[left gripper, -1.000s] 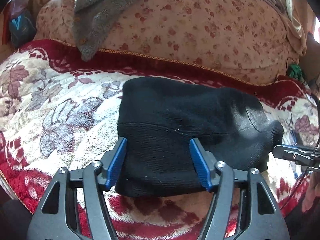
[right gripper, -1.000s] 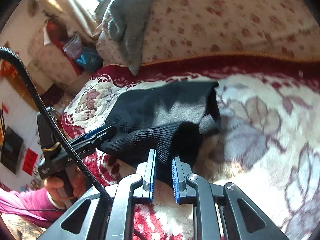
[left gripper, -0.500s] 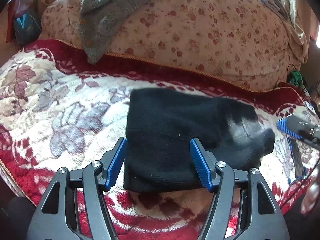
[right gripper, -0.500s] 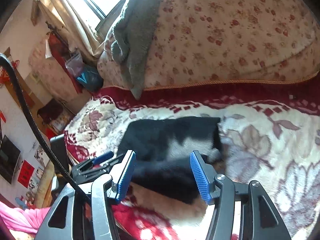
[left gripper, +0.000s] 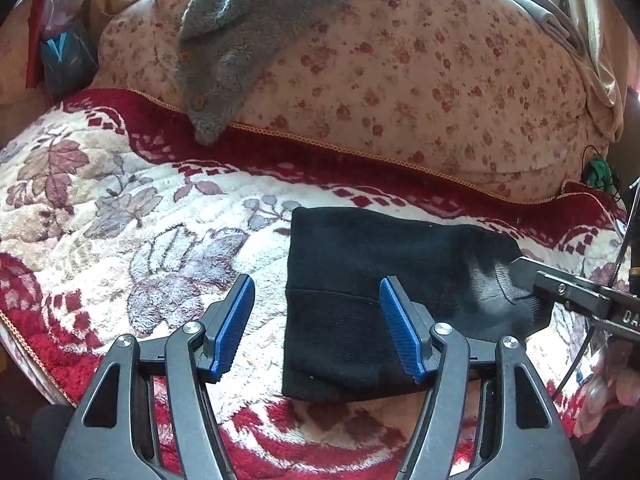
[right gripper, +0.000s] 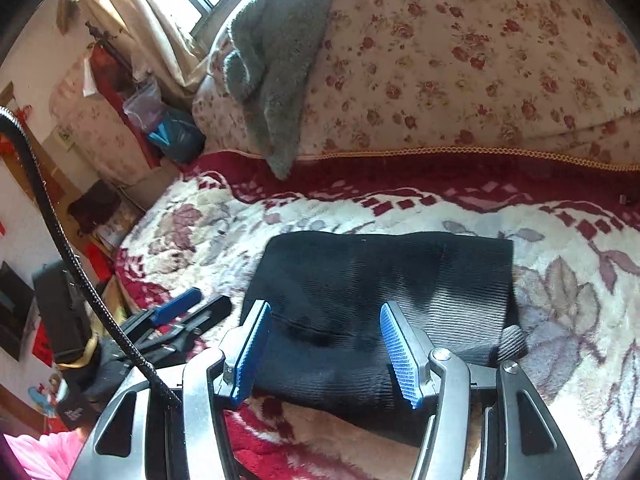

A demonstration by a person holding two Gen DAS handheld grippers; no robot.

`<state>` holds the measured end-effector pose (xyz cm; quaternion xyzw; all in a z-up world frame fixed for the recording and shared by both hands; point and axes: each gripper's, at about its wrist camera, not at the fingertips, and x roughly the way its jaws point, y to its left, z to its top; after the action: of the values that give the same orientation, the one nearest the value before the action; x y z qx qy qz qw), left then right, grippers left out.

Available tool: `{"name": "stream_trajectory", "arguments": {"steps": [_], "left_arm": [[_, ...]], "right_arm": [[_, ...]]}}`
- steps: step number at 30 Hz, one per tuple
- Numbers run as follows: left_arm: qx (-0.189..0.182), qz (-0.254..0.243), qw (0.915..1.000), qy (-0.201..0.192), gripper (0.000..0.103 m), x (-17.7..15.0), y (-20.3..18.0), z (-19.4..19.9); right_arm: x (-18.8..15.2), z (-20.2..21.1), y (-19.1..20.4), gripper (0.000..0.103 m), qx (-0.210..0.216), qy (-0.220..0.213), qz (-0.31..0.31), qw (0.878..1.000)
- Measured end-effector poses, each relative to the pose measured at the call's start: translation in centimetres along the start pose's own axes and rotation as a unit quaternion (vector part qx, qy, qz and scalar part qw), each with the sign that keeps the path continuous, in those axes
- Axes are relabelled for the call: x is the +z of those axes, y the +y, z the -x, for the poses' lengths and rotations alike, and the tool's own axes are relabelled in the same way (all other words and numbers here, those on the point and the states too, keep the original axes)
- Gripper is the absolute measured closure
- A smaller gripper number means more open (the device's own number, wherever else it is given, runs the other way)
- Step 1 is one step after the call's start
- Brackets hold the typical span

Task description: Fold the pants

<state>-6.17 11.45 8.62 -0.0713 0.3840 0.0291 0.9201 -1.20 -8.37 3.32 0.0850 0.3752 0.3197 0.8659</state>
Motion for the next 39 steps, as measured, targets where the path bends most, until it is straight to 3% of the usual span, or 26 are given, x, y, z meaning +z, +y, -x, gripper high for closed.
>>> {"name": "stream_trajectory", "arguments": {"steps": [3, 6, 11, 14, 16, 21, 24, 30, 31, 32, 34, 36, 39], "left_arm": [[-0.022, 0.008, 0.9997, 0.012, 0.038, 0.2, 1.1, -0.7], [-0.053, 0.026, 0.9975, 0.038, 0.038, 0.4, 2.7, -1.9], [-0.082, 0.061, 0.9921, 0.072, 0.037, 0.2, 5.1, -4.0], [-0.114, 0.084, 0.9864, 0.083, 0.037, 0.1, 6.0, -4.8], [-0.127, 0.088, 0.9845, 0.083, 0.037, 0.1, 6.0, -5.0], [-0.166, 0.094, 0.9773, 0.091, 0.036, 0.3, 6.4, -5.8], [-0.202, 0.103, 0.9693, 0.094, 0.036, 0.7, 6.7, -5.7], [-0.222, 0.076, 0.9659, 0.109, 0.036, 0.6, 4.9, -6.7], [-0.224, 0.076, 0.9647, 0.115, 0.027, 0.4, 4.6, -7.2], [-0.228, 0.075, 0.9629, 0.123, 0.025, 0.3, 4.2, -7.7], [-0.235, 0.073, 0.9581, 0.147, 0.025, -0.2, 3.4, -9.0], [-0.228, 0.068, 0.9624, 0.131, 0.025, -0.4, 2.9, -9.1], [-0.22, 0.048, 0.9667, 0.122, 0.044, -0.2, 2.4, -8.4]], "right_arm": [[0.0, 0.6, -1.7, 0.044, -0.04, -0.009, -0.009, 0.999], [-0.3, 1.3, -4.4, 0.028, -0.057, -0.01, -0.036, 0.998], [-1.3, 1.8, -8.4, 0.027, -0.073, 0.0, -0.081, 0.994], [-2.3, 1.1, -10.1, 0.027, -0.021, 0.012, -0.115, 0.993], [-3.0, 0.1, -11.1, 0.027, 0.041, 0.022, -0.15, 0.988], [-3.9, -2.0, -11.0, 0.026, 0.139, 0.038, -0.174, 0.974], [-3.8, -2.3, -10.2, 0.025, 0.131, 0.042, -0.148, 0.979], [-3.9, -2.2, -10.3, 0.025, 0.139, 0.04, -0.151, 0.978], [-4.0, -2.1, -10.1, 0.025, 0.134, 0.037, -0.148, 0.979], [-3.9, -2.3, -9.9, 0.025, 0.129, 0.034, -0.142, 0.981], [-4.1, -2.2, -9.4, 0.032, 0.116, 0.026, -0.121, 0.986], [-4.5, -2.2, -9.1, 0.04, 0.098, 0.021, -0.103, 0.99], [-4.7, -1.9, -9.4, 0.053, 0.109, 0.011, -0.099, 0.989]]}}
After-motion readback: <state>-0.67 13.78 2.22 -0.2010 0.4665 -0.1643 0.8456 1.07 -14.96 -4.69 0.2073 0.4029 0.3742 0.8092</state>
